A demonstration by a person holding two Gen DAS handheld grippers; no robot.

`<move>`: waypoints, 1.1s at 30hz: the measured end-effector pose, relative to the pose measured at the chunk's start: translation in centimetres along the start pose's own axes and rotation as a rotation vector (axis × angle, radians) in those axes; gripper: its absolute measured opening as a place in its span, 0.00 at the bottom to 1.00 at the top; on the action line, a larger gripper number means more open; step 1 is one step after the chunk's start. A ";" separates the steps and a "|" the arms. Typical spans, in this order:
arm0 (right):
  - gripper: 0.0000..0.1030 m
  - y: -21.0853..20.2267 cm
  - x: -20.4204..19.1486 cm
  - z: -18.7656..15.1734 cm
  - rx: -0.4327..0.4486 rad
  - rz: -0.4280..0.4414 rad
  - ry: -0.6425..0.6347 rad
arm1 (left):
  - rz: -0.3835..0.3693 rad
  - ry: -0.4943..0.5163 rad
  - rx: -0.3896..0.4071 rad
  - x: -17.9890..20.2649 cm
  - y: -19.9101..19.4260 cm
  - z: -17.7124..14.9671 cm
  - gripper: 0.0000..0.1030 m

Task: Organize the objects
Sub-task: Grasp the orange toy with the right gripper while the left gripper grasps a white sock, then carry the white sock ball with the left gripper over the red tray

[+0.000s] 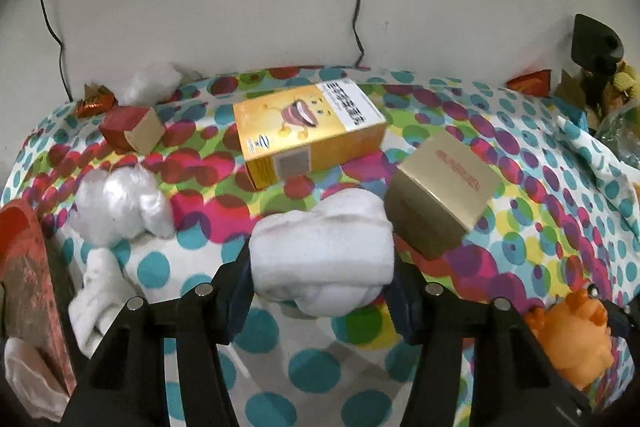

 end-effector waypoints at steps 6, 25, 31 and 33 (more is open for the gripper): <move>0.54 0.4 0.0 -0.1 -0.013 0.004 -0.003 | 0.013 0.009 0.008 0.1 -1.4 -1.2 0.52; 0.54 0.3 -0.1 0.0 -0.013 -0.001 -0.007 | 0.039 0.037 0.027 0.2 -6.3 -6.8 0.52; 0.54 0.4 0.0 0.1 -0.016 -0.006 -0.009 | 0.036 0.030 0.020 0.1 -7.3 -8.3 0.52; 0.54 0.3 -0.1 0.0 -0.016 -0.005 -0.007 | 0.042 0.033 0.019 0.1 -7.6 -8.7 0.52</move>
Point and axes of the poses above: each gripper's, at about its wrist camera, not at the fingertips, and y roughly the way its jaws point, x to its right, z to its top, the point moved 6 cm from there along y, roughly the way its jaws point, and after that the axes turned 10 degrees about z, right-handed, at the moved point
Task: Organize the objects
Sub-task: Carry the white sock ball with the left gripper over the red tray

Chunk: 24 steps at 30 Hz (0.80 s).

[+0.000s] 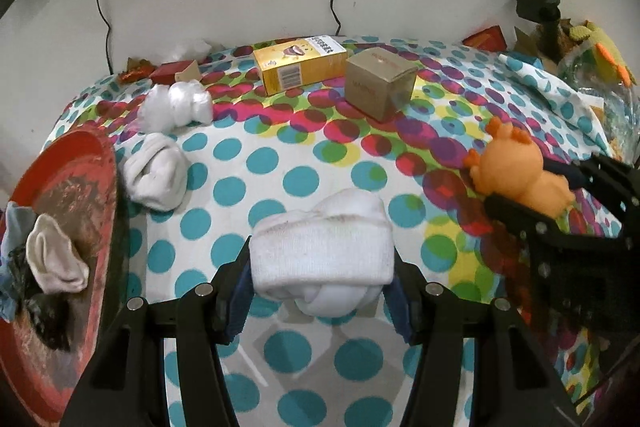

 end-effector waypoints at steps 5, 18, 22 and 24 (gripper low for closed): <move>0.54 -0.1 0.0 0.0 0.000 -0.004 -0.003 | -0.012 0.000 0.004 0.1 -1.2 -0.9 0.52; 0.54 -0.1 0.0 0.1 0.001 -0.006 -0.005 | -0.002 -0.008 0.027 -1.5 -4.1 -2.1 0.52; 0.54 -0.1 -0.1 0.1 0.000 -0.006 -0.005 | -0.004 -0.029 0.031 -2.5 -4.9 -2.2 0.52; 0.54 0.0 0.0 0.0 0.001 -0.005 -0.003 | 0.007 -0.032 0.037 -3.2 -5.4 -2.1 0.52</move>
Point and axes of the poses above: each gripper's, at about its wrist camera, not at the fingertips, and y roughly the way its jaws point, x to its right, z to its top, the point moved 6 cm from there along y, roughly the way its jaws point, and after that the axes turned 10 degrees about z, right-handed, at the moved point
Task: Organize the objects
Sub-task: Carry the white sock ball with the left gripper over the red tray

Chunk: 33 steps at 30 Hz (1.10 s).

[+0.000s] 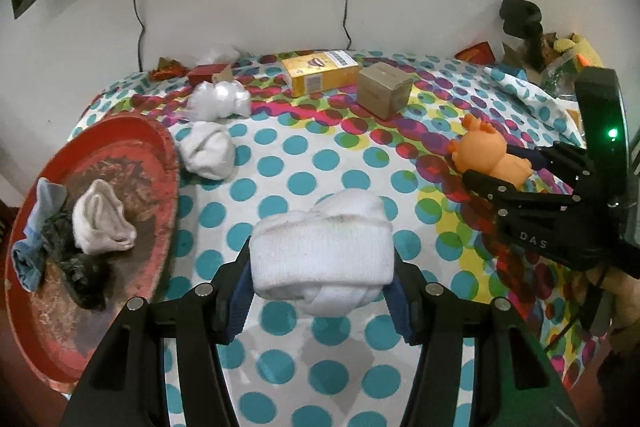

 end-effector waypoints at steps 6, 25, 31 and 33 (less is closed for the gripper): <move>0.55 0.0 -0.1 0.0 0.000 0.000 -0.001 | 0.032 -0.014 0.022 -2.3 -1.1 0.2 0.53; 0.55 -0.1 0.0 0.0 0.002 -0.004 -0.003 | 0.186 -0.205 -0.001 -15.9 -1.0 0.5 0.53; 0.55 -0.1 -0.1 0.0 0.002 -0.004 -0.002 | 0.224 -0.261 -0.039 -19.5 0.4 -0.5 0.53; 0.56 0.0 -0.1 0.0 0.000 -0.006 -0.004 | 0.241 -0.267 -0.053 -20.6 1.0 -0.9 0.53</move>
Point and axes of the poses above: each gripper's, at about its wrist camera, not at the fingertips, and y roughly the way its jaws point, x to its right, z to its top, the point moved 6 cm from there along y, roughly the way its jaws point, and after that the axes turned 10 degrees about z, right-handed, at the moved point
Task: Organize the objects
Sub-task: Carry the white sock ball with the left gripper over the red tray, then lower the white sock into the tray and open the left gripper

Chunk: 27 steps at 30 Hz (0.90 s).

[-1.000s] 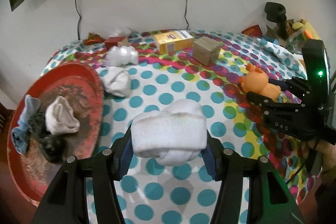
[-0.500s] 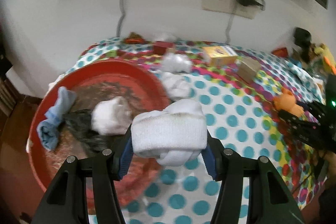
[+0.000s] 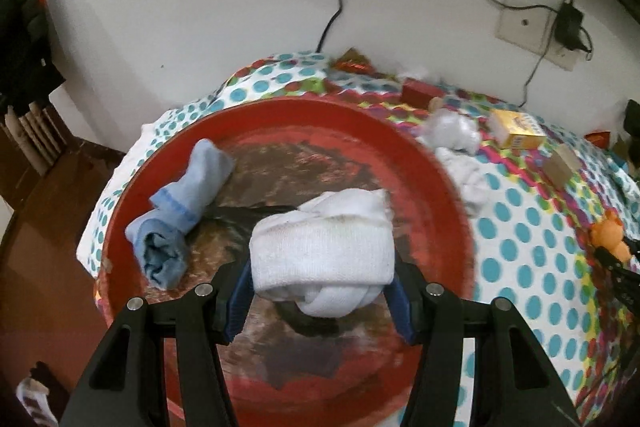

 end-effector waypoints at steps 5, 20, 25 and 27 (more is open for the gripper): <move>0.56 0.2 0.2 -0.1 -0.010 -0.008 -0.001 | 0.025 -0.025 -0.030 -2.0 1.7 -0.2 0.53; 0.56 0.3 0.3 -0.1 -0.011 -0.012 -0.002 | 0.068 -0.073 -0.087 -6.0 4.9 -0.4 0.53; 0.56 0.3 0.3 -0.1 -0.012 -0.016 -0.005 | 0.073 -0.073 -0.100 -6.5 5.5 -0.7 0.54; 0.56 0.2 0.3 0.0 -0.013 -0.019 -0.008 | 0.072 -0.067 -0.096 -6.5 5.4 -0.8 0.55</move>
Point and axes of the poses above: each gripper's, at about its wrist camera, not at the fingertips, and y roughly the way its jaws point, x to its right, z to its top, the point moved 6 cm from there along y, roughly the way its jaws point, and after that the axes turned 10 degrees about z, right-handed, at the moved point
